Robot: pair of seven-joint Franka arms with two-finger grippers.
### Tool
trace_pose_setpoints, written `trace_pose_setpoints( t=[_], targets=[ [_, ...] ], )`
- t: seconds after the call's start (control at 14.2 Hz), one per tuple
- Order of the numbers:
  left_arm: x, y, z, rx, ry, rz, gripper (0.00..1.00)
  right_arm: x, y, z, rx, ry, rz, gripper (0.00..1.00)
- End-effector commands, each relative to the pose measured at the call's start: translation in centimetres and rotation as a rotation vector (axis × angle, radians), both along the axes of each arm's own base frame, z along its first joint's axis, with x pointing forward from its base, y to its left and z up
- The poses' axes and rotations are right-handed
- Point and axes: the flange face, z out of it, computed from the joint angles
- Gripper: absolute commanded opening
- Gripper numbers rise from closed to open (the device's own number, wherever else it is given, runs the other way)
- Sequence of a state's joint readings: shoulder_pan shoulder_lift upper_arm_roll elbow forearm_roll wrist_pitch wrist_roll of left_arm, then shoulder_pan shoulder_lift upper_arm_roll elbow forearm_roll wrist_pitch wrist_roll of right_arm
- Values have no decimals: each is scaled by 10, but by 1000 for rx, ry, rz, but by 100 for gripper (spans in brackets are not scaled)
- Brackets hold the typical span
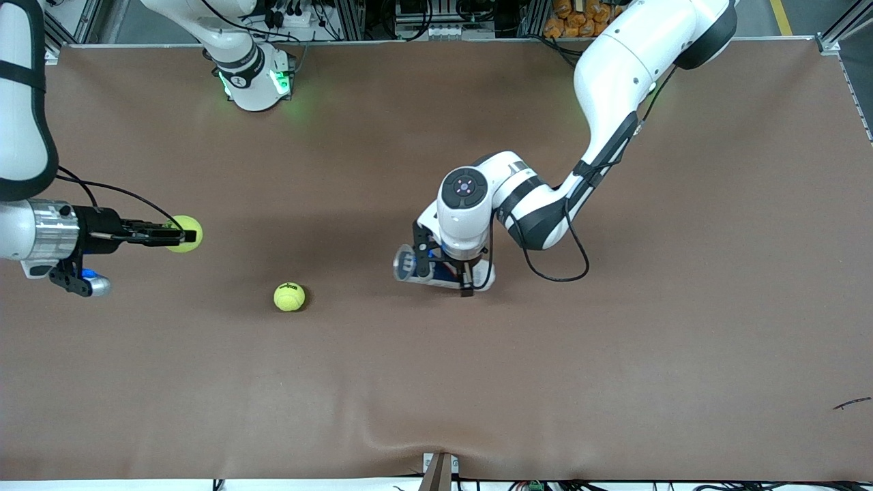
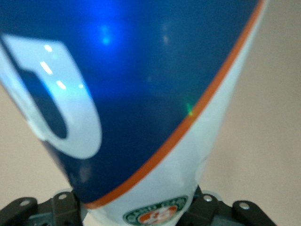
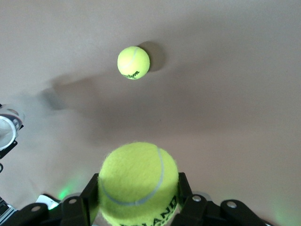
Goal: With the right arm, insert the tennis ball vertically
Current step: 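Stand the can upright with the left gripper, open end up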
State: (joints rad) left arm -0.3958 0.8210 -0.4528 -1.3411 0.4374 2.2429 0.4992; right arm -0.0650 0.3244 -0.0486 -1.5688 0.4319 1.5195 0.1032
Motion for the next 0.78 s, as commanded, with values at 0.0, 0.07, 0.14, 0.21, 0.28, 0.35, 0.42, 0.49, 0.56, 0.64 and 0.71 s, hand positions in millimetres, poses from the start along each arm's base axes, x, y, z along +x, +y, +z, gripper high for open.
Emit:
trace_pose_setpoints(
  t=[0.0, 0.07, 0.14, 0.21, 0.28, 0.35, 0.42, 0.49, 0.56, 0.64, 0.71],
  targets=[
    [4, -15, 17, -182, -47, 56, 78, 0, -4, 0, 16, -6, -29, 3],
    [5, -19, 22, -253, -53, 79, 78, 0, -5, 0, 14, -6, -30, 3],
    [7, -22, 26, -319, -51, 106, 78, 0, -6, 1, 13, -6, -32, 3],
    [8, -24, 30, -362, -61, 114, 78, 0, -7, 2, 13, -9, -35, 3],
    [2, -36, 35, -418, -91, 110, 78, 2, -7, 4, 11, -18, -40, 3],
    [-1, -43, 32, -474, -102, 121, 78, 4, -3, 7, 5, -19, -60, 3],
    [-5, -51, 25, -529, -104, 139, 78, 10, -2, 9, 1, -32, -122, 3],
    [-15, -62, 20, -564, -110, 138, 78, 15, -2, 12, -4, -56, -164, 3],
    [-16, -65, 8, -610, -121, 155, 78, 19, -3, 12, -14, -72, -191, 3],
    [-15, -64, -6, -661, -143, 174, 78, 23, -4, 10, -21, -79, -207, 3],
    [-15, -63, -18, -709, -169, 190, 78, 27, -7, 10, -26, -80, -226, 3]
  ],
)
